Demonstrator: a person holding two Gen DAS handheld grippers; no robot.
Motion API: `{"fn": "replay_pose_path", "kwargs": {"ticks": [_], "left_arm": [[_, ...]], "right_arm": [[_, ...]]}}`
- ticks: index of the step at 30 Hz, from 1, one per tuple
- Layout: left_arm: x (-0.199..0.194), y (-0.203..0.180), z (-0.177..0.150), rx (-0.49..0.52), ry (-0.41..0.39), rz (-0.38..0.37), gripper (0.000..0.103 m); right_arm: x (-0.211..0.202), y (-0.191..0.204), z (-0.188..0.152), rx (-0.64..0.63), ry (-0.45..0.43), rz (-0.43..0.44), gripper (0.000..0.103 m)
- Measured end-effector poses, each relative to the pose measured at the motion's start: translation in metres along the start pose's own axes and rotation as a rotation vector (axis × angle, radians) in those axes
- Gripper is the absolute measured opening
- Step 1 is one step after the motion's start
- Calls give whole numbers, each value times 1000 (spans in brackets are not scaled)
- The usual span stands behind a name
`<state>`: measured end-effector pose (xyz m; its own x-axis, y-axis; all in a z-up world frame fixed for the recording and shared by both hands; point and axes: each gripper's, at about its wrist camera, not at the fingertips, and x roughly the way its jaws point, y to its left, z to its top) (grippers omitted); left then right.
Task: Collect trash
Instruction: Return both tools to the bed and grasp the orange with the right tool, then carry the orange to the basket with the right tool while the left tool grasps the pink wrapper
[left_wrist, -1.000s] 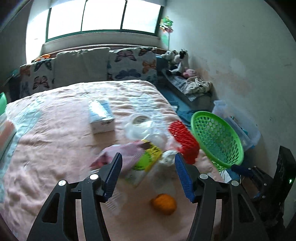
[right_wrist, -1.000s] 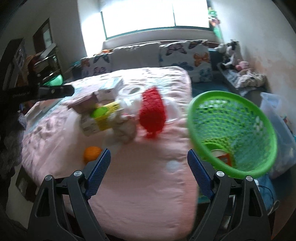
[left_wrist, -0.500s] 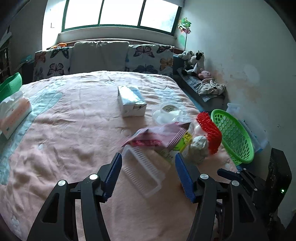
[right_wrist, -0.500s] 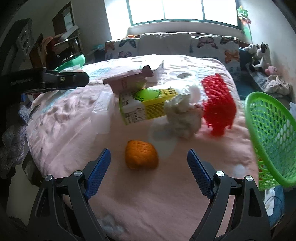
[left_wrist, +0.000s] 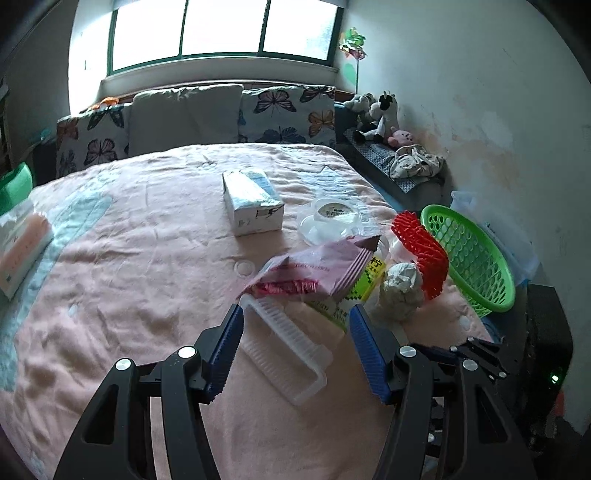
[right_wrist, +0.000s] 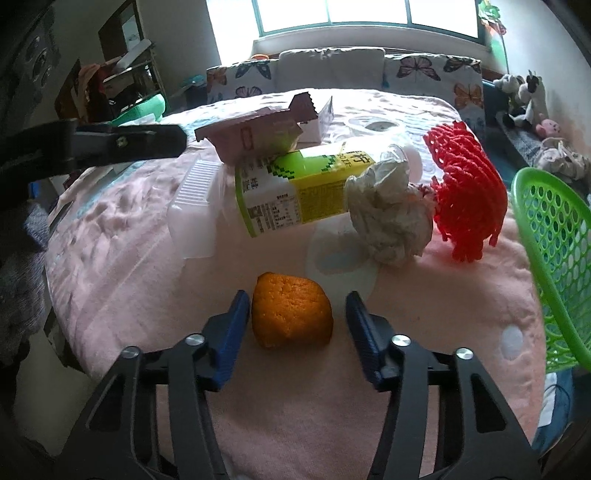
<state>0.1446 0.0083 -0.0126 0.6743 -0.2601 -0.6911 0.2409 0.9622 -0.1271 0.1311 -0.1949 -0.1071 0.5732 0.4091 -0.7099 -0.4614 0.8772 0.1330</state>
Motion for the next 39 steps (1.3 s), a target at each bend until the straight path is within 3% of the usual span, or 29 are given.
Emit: {"fn": "replay_pose_path", "kwargs": {"ticks": [4,14,22,28,39], "left_arm": [[10,-7,7,56,-3,6,58],[36,-26,22,182,2,20,57],[43,-35,25,236,-7,-9,41],[42,-31,28,231,-12,2,27],[17,-21,49,182,-70,1,22]], "right_arm": [[-4,0,1,7,-9,10,44],[-19,-4,2,25,-34,11,42],[-33,-11,1,50,-63,1,42],[-43,-19,1,78,-80,-5,42],[-63,-38,9,131,-138,-16,41]]}}
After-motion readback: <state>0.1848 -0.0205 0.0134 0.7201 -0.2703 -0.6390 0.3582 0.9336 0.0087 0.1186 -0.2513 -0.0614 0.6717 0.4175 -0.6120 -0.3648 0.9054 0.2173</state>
